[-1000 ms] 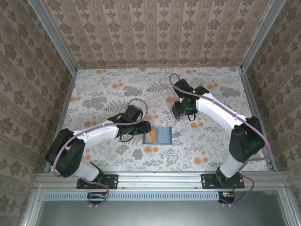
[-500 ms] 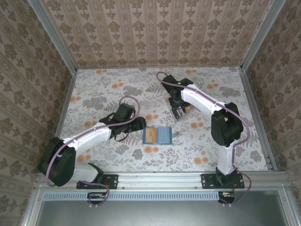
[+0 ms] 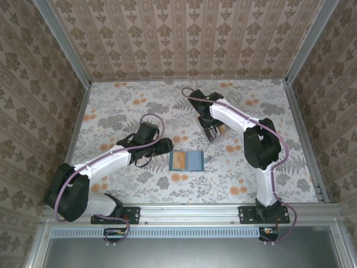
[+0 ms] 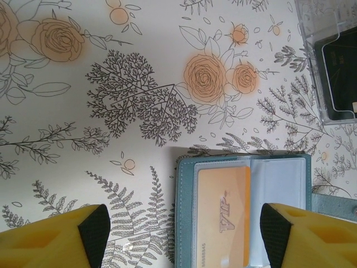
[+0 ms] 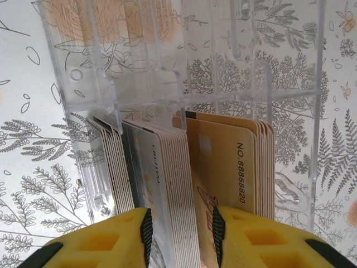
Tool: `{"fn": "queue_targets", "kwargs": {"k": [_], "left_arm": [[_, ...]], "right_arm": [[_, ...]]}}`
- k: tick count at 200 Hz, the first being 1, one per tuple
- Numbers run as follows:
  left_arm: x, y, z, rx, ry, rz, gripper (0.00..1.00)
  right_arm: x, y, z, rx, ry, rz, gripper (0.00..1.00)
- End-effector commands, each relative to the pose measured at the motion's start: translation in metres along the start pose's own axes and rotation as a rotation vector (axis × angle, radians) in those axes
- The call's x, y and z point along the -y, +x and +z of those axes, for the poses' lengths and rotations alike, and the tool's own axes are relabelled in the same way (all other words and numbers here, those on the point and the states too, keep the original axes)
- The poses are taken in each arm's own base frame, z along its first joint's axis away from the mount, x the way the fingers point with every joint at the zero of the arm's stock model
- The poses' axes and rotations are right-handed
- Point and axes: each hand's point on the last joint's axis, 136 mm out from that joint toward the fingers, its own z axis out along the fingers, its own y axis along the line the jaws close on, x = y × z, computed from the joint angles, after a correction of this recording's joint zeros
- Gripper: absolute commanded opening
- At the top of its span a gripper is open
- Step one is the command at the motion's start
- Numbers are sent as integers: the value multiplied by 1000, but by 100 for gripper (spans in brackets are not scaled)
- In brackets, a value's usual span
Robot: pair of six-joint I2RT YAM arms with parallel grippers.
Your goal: Put the credit cards into the card holder
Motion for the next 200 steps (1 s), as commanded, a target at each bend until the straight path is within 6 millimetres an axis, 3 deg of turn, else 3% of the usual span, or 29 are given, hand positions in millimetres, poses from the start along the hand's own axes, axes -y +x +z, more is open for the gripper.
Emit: {"fn": "queue_targets", "kwargs": {"k": [1,72,142,200], "left_arm": [[-1,-4,-3,10,-3,-7,75],[-1,-3,-1,2,-3,-14,76],[0,-3,1,-5,1,-21,76],[-2,-1,2,-11,-2,-24,76]], "right_arm": [[9,4,8,-35,79,-45,38],[10,6,17,-41,156,-93,37],[22,-1,8,4,263,-126,35],[26,-4,1,21,269,-127,26]]}}
